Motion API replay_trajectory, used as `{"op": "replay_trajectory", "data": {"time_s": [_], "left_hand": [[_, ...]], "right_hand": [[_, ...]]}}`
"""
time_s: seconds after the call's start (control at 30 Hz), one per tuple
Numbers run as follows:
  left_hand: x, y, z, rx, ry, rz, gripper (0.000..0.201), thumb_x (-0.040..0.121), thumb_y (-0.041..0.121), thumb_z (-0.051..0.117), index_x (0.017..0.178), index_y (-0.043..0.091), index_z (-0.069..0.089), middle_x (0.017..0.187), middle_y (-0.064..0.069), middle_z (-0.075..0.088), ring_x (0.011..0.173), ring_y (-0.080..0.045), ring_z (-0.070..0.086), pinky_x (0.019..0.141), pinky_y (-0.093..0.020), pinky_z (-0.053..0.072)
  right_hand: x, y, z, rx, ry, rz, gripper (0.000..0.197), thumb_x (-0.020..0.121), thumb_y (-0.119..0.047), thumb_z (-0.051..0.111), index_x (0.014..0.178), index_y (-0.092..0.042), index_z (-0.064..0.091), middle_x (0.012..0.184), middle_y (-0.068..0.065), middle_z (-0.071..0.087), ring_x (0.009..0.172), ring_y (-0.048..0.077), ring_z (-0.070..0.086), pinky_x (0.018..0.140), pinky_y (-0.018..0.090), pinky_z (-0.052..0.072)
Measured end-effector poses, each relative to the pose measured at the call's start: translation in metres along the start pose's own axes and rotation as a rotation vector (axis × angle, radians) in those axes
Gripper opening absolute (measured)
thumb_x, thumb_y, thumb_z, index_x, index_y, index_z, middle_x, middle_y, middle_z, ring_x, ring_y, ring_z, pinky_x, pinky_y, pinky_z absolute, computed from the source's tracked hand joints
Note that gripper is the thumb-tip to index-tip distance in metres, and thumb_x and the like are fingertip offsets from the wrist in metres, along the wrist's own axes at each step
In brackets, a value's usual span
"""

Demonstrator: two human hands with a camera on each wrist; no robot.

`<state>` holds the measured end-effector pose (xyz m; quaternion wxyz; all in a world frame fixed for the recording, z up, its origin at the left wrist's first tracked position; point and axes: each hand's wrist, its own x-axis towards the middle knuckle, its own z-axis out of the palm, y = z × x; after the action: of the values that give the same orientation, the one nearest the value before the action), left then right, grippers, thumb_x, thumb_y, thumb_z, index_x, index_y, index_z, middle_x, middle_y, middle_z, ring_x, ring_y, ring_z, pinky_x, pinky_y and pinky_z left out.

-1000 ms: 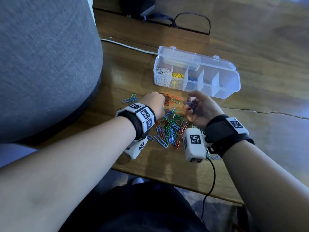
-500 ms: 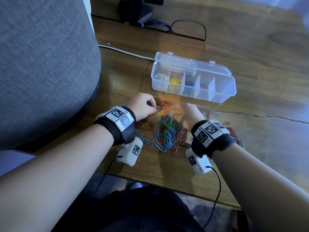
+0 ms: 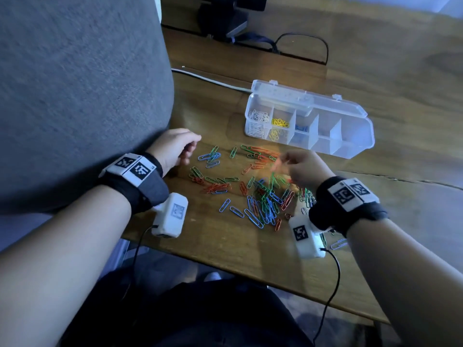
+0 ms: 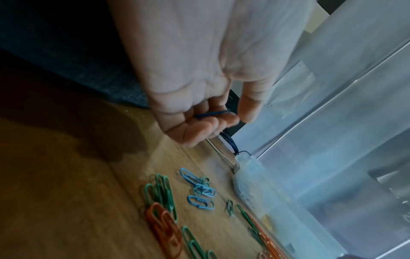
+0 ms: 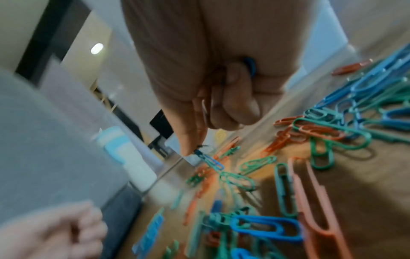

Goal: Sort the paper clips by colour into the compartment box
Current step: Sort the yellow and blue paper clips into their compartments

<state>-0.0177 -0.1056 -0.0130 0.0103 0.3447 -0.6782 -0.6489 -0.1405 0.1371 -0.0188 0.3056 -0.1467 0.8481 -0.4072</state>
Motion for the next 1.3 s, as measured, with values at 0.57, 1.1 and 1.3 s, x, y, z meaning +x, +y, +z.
{"op": "replay_trajectory", "data": {"time_s": [0.57, 1.1, 1.3], "left_hand": [[0.007, 0.002, 0.030, 0.939, 0.035, 0.055, 0.014, 0.078, 0.024, 0.074, 0.074, 0.012, 0.070, 0.088, -0.008, 0.069, 0.077, -0.020, 0.057, 0.065, -0.025, 0.040], [-0.009, -0.004, 0.021, 0.489, -0.128, 0.087, 0.018, 0.085, 0.012, 0.064, 0.069, 0.018, 0.059, 0.059, 0.005, 0.046, 0.051, -0.003, 0.038, 0.047, -0.015, 0.032], [-0.012, 0.004, 0.034, 0.160, -0.237, -0.071, 0.027, 0.092, -0.002, 0.041, 0.069, 0.011, 0.046, 0.064, -0.002, 0.037, 0.041, -0.002, 0.031, 0.038, -0.014, 0.021]], "right_hand": [[-0.010, -0.029, 0.015, -0.581, -0.016, -0.075, 0.016, 0.087, -0.013, 0.056, 0.092, -0.023, 0.068, 0.099, 0.001, 0.065, 0.090, 0.020, 0.060, 0.078, 0.028, 0.048], [-0.015, -0.011, 0.004, -0.085, -0.020, 0.012, 0.006, 0.081, -0.014, 0.067, 0.076, -0.016, 0.069, 0.054, -0.009, 0.051, 0.045, 0.004, 0.040, 0.041, 0.014, 0.028], [-0.018, -0.012, -0.006, 0.636, -0.195, 0.163, 0.008, 0.072, -0.015, 0.051, 0.068, -0.015, 0.044, 0.057, -0.002, 0.038, 0.040, 0.008, 0.031, 0.035, 0.015, 0.018]]}}
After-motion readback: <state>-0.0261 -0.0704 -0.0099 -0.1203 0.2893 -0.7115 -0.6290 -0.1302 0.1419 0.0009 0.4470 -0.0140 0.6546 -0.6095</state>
